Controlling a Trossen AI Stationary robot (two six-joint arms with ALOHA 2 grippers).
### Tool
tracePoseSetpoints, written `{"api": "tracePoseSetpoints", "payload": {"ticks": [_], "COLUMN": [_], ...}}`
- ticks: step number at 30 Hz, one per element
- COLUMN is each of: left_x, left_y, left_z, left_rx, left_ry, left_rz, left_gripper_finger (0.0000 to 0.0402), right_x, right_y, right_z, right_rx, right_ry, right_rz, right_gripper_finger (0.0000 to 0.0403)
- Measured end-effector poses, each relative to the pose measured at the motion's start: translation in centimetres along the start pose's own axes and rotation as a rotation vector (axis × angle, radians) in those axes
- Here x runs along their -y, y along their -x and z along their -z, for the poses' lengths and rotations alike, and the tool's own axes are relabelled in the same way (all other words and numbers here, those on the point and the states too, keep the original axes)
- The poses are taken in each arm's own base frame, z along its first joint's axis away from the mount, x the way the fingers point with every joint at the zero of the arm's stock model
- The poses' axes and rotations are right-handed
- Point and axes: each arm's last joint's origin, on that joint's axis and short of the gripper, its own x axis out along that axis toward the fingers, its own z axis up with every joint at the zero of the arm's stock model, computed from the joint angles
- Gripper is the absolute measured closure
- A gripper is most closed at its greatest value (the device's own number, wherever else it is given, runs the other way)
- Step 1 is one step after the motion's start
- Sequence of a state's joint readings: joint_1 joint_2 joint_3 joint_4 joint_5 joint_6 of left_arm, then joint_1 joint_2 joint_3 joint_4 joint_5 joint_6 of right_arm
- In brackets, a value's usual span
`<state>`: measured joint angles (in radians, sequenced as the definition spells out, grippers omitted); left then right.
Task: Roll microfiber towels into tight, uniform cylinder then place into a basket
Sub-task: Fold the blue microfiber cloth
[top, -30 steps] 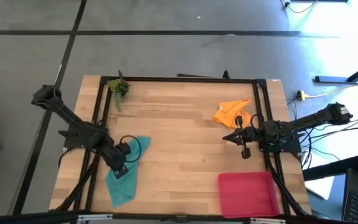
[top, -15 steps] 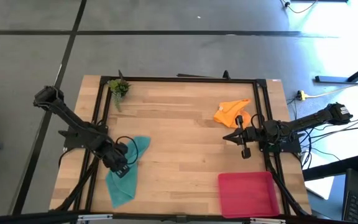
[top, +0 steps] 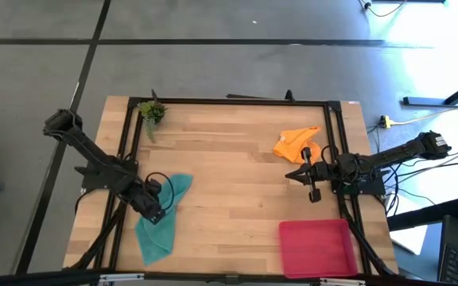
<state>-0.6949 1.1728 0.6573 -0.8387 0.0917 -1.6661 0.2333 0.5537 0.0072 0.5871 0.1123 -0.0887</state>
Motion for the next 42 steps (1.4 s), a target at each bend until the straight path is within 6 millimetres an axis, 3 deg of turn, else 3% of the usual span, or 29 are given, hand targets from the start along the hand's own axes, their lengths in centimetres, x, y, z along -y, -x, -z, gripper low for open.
{"api": "tracePoseSetpoints", "payload": {"ticks": [8,29,42], "left_x": [-0.5,-1.0,0.4], "left_y": [-1.6,-1.8,-3.5], "left_z": [0.7,1.2,1.6], "left_rx": [-0.019,0.006,-0.004], "left_ry": [-0.024,-0.062,-0.134], "left_rz": [0.048,0.006,0.041], "left_gripper_finger": [0.0305,0.0307,0.0307], "right_x": [0.0,0.0,0.0], "right_y": [0.0,0.0,0.0], "right_z": [0.0,0.0,0.0], "right_rx": [-0.001,-0.001,-0.002], "right_ry": [-0.001,-0.004,-0.004], "right_rz": [0.0,0.0,-0.001], "right_gripper_finger": [0.0398,0.0398,0.0398]}}
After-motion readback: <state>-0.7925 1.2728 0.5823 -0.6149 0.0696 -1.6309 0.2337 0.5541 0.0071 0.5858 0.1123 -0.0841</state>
